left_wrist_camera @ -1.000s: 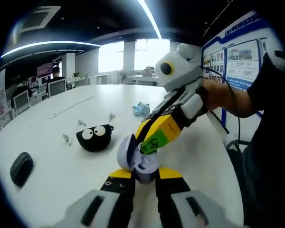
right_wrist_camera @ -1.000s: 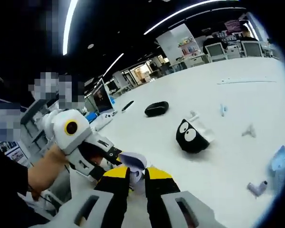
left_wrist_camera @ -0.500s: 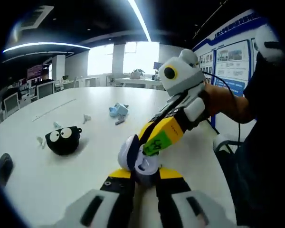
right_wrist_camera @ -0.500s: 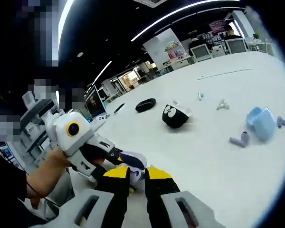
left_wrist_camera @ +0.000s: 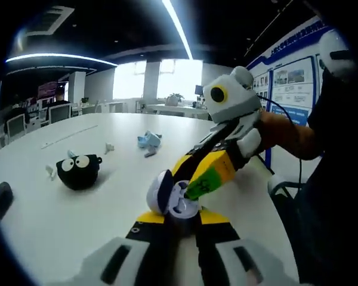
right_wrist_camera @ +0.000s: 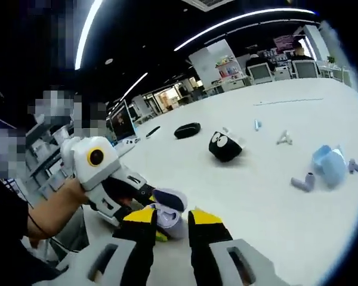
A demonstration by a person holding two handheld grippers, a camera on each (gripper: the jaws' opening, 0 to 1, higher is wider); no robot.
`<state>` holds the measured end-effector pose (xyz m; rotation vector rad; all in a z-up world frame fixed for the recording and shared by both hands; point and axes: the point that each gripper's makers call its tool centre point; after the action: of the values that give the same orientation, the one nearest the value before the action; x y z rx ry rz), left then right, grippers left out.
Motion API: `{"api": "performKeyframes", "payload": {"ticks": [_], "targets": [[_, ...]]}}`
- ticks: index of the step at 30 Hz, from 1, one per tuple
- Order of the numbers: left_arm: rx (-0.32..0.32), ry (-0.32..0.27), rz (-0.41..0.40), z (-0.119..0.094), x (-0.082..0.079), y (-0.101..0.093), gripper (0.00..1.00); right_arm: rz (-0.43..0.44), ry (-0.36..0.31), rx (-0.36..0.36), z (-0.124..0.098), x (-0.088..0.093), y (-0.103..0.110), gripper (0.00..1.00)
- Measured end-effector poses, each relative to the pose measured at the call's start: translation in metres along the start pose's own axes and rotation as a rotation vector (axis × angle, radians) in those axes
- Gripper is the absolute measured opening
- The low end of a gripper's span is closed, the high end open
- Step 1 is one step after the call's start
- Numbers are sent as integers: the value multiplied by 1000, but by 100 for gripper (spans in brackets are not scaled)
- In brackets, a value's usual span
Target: Pick up the earbuds from the table and place the earbuds into the earbud case
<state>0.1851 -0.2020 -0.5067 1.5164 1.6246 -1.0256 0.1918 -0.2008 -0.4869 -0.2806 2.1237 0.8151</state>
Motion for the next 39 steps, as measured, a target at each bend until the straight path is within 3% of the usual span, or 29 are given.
{"api": "performKeyframes", "payload": {"ticks": [5,11,19,26,32,39], "targets": [[0,-7,1,-1,-1,2,19,17,-8,-6,-2,-2,0,27],[1,-4,8,-1,-1,1,19,-13,-37,10,-27,-10,-8,30],[-1,-3,9,-1,-2,3,19,-136,22,178,-80,-14,-65,31],[-1,2,6,-1,-2,4,19,-323,106,307,-119,-26,-115,31],[1,2,9,0,-3,5,19,-426,186,356,-123,-30,-138,31],[-1,8,9,0,-3,5,19,-508,223,277,-97,-33,-122,29]]}}
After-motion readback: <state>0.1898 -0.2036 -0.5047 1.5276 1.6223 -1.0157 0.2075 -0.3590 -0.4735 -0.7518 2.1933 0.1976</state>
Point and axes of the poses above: the point that each gripper's makers call its tool centre point, and the gripper's own axes: z roughly forward along the fingers, y roughly to its left, x roughly out of its underside, and after that the axes turned 6 degrees about y, right-handed
